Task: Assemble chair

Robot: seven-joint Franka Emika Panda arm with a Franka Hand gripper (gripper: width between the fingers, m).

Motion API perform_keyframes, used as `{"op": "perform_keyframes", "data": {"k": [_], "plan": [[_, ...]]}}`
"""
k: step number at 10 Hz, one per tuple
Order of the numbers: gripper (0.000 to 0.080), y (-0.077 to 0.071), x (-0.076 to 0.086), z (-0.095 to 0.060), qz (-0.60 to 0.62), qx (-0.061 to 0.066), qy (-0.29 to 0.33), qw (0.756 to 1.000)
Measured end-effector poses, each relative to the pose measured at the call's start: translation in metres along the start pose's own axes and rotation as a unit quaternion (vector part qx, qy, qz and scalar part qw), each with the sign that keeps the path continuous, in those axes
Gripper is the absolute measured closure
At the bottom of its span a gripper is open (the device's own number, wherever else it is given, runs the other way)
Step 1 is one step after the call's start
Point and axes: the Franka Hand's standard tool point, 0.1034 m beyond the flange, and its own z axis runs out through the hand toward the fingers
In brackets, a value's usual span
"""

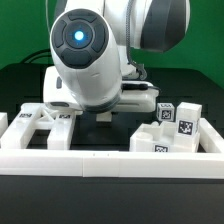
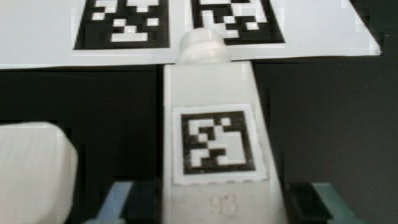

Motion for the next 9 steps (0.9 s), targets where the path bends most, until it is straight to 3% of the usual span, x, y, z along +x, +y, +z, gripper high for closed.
{"op": "perform_keyframes", "data": {"k": [2, 5, 9], "plan": [[0.0512, -0.003, -0.002, -0.008, -0.003, -0.001, 0.002, 1.000], [0.0512, -0.027, -0.019, -0.073, -0.016, -0.002, 0.000, 1.000], [0.0512, -0.026, -0.011, -0.079, -0.017, -0.004, 0.026, 1.000]]}}
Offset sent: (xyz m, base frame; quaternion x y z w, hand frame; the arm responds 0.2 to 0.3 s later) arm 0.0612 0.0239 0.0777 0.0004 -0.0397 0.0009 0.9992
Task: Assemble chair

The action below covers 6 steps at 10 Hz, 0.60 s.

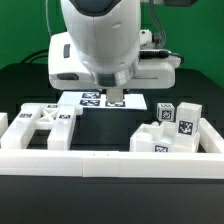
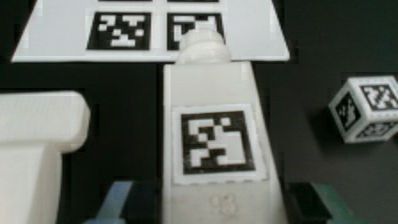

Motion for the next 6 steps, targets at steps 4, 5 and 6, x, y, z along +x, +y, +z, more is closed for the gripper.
{"op": "perform_keyframes", "data": {"k": [4, 5, 6], "plan": [[0.0512, -0.015, -0.005, -0.038, 0.005, -0.001, 0.108, 0.994], [0.0512, -0.019, 0.000, -0.056, 0.000, -0.004, 0.159, 0.987], [0.0512, -0.018, 0.006, -0.059, 0.000, -0.006, 0.224, 0.975]]}}
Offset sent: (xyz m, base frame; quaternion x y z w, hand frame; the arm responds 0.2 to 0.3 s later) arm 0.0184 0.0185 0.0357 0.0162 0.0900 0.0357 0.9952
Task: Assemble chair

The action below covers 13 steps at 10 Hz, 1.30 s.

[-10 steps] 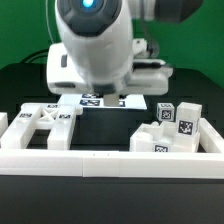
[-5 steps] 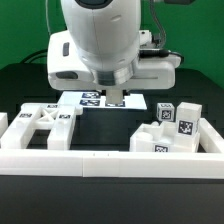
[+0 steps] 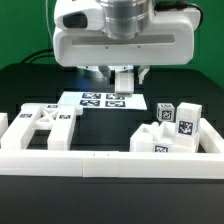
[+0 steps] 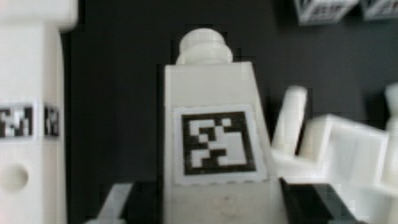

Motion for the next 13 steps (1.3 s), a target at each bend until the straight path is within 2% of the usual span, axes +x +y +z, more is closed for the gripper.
{"op": "perform_keyframes", "data": {"k": [1, 3, 5, 6, 8, 9, 10, 11, 12, 13], "plan": [[0.0512, 0.002, -0.010, 0.005, 0.002, 0.001, 0.009, 1.000], [0.0512, -0.004, 0.001, -0.001, -0.007, -0.004, 0.084, 0.996], [0.0512, -0.002, 0.009, -0.016, -0.019, -0.008, 0.157, 0.987], [0.0512, -0.001, 0.010, -0.013, -0.018, -0.011, 0.180, 0.983], [0.0512, 0.003, 0.018, -0.015, -0.016, -0.021, 0.259, 0.966], [0.0512, 0.004, 0.018, -0.014, -0.015, -0.024, 0.277, 0.960], [0.0512, 0.001, 0.024, -0.022, 0.003, -0.015, 0.318, 0.948], [0.0512, -0.003, 0.027, -0.025, 0.001, -0.018, 0.356, 0.934], [0.0512, -0.006, 0.027, -0.024, -0.007, -0.028, 0.385, 0.922], [0.0512, -0.002, 0.027, -0.022, -0.008, -0.035, 0.406, 0.913]]}}
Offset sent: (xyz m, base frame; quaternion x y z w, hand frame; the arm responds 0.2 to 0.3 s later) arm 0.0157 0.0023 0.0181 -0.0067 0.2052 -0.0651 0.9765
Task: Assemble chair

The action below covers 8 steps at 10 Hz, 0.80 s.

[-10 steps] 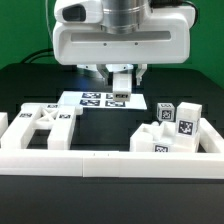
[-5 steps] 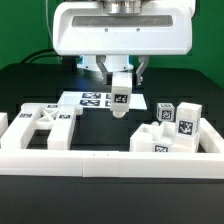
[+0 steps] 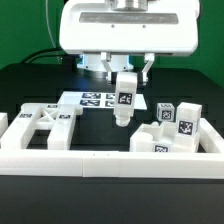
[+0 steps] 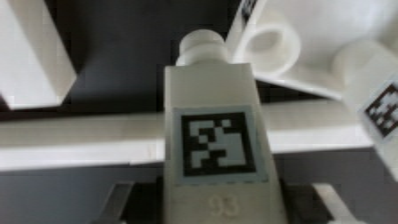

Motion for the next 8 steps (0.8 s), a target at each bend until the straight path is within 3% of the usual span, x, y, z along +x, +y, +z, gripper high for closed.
{"op": "perform_keyframes", "data": {"k": [2, 4, 5, 8], "plan": [[0.0512, -0.003, 0.001, 0.001, 0.007, 0.002, -0.002, 1.000], [0.0512, -0.039, 0.007, 0.006, 0.015, 0.013, 0.012, 1.000], [0.0512, -0.045, 0.006, 0.011, 0.002, 0.010, 0.025, 1.000], [0.0512, -0.042, 0.008, 0.010, 0.003, 0.007, 0.044, 0.999]]}}
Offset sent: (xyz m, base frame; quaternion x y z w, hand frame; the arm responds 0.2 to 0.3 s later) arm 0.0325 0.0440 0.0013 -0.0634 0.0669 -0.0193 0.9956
